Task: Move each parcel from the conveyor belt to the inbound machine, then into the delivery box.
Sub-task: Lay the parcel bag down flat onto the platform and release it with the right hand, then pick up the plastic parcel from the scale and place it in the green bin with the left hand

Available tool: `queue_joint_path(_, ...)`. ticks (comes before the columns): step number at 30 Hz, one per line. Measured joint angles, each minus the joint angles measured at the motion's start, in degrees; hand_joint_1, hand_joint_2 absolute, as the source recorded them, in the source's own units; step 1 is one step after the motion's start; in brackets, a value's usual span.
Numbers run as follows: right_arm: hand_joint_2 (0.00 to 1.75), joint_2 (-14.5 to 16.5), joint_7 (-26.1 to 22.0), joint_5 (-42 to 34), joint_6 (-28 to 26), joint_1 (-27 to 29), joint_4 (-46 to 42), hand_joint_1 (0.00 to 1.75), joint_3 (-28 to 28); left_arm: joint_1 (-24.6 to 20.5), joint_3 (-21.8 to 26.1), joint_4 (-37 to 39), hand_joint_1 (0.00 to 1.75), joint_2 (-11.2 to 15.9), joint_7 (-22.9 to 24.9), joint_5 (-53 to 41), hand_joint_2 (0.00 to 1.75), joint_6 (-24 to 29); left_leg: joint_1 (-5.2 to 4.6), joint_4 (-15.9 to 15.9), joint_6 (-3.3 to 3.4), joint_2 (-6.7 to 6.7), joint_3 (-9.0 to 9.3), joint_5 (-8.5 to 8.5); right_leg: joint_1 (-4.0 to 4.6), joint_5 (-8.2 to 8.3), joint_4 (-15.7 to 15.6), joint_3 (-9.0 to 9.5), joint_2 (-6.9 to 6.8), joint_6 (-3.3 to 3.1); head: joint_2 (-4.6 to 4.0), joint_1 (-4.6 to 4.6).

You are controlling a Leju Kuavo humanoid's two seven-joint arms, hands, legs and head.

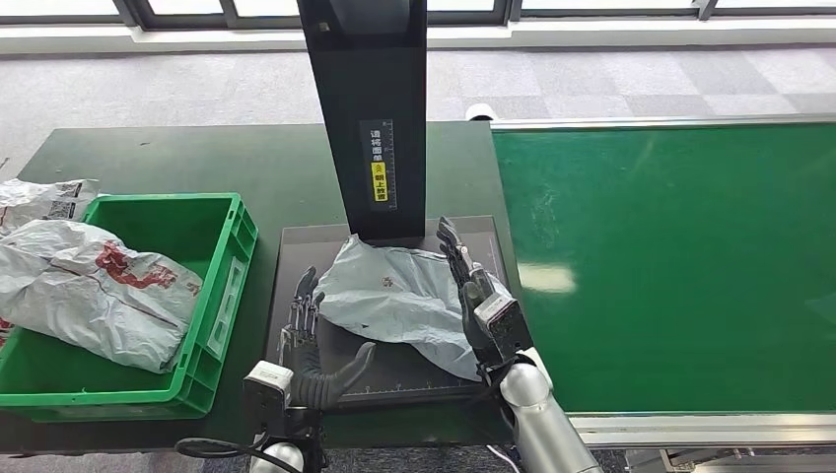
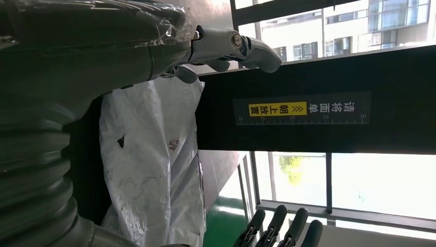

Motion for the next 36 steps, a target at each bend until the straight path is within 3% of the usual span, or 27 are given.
queue_joint_path(5, 0.0, -0.4, 0.0, -0.2, -1.9, 1.0, -3.0, 0.0, 0.5, 0.0, 0.0, 0.0, 0.0, 0.0, 0.0, -0.2, 1.75, 0.2, 0.0, 0.0, 0.0, -0.04, -0.01, 0.01, 0.0, 0.01, 0.0, 0.0, -0.03, 0.0, 0.0, -0.01)
queue_joint_path(9, 1.75, -1.3, -0.1, 1.8, -16.2, 3.6, -14.4, 0.0, 2.1, 0.6, 0.3, -0.8, 0.0, 0.0, 0.0, -1.3, 1.75, 0.7, 0.0, 0.0, 0.0, -0.06, -0.08, 0.0, 0.0, 0.01, 0.0, -0.05, -0.07, -0.01, 0.0, 0.0)
queue_joint_path(13, 1.75, -1.9, -0.1, 15.3, -39.8, 6.4, -25.7, 0.0, 5.1, 0.3, 1.7, -0.5, 0.0, -0.2, 0.0, -5.2, 1.75, 1.5, 0.0, 0.0, 0.0, -0.08, -0.1, -0.01, 0.0, -0.01, 0.0, -0.08, -0.08, -0.01, 0.0, 0.0)
queue_joint_path(15, 1.75, -1.1, -0.1, 22.9, -44.9, 8.4, -31.3, 0.0, 6.0, -1.1, 3.2, 1.4, 0.0, -0.6, 0.1, -9.3, 1.75, 3.3, 0.0, 0.0, -0.02, -0.07, -0.11, -0.04, 0.0, -0.02, 0.0, -0.1, -0.09, -0.01, 0.0, -0.01)
queue_joint_path(19, 1.75, 0.8, 0.1, 27.5, -45.3, 10.4, -38.1, 0.0, 6.9, -7.0, 5.3, 8.8, 0.0, -1.6, 2.3, -20.1, 1.75, 10.5, 0.0, 0.0, -0.01, -0.07, -0.11, 0.01, 0.01, 0.0, 0.0, -0.08, -0.11, -0.03, 0.0, 0.0)
queue_joint_path(23, 1.75, 1.9, 0.2, 27.1, -45.3, 10.3, -40.4, 0.0, 7.9, -14.3, 5.8, 18.9, 0.0, -2.9, 8.6, -27.9, 1.75, 13.0, 0.0, 0.0, 0.0, -0.06, -0.12, 0.15, -0.01, 0.19, 0.0, -0.07, -0.11, -0.04, 0.0, 0.0)
queue_joint_path(30, 1.75, 3.0, 0.2, 25.4, -45.3, 7.1, -40.7, 0.0, 9.5, -24.1, 5.7, 32.9, 0.0, -4.5, 14.7, -28.8, 1.75, 14.0, -0.01, 0.0, -0.02, -0.04, -0.12, 0.24, -0.01, 0.31, 0.0, -0.08, -0.08, -0.05, 0.0, 0.0)
queue_joint_path(36, 1.75, 3.5, 0.2, 24.8, -45.3, 5.0, -40.1, 0.0, 9.9, -27.4, 5.5, 38.4, 0.0, -5.1, 16.4, -28.6, 1.75, 13.8, 0.0, 0.0, -0.02, -0.05, -0.15, 0.24, 0.0, 0.3, 0.0, -0.12, -0.07, -0.06, 0.0, 0.0)
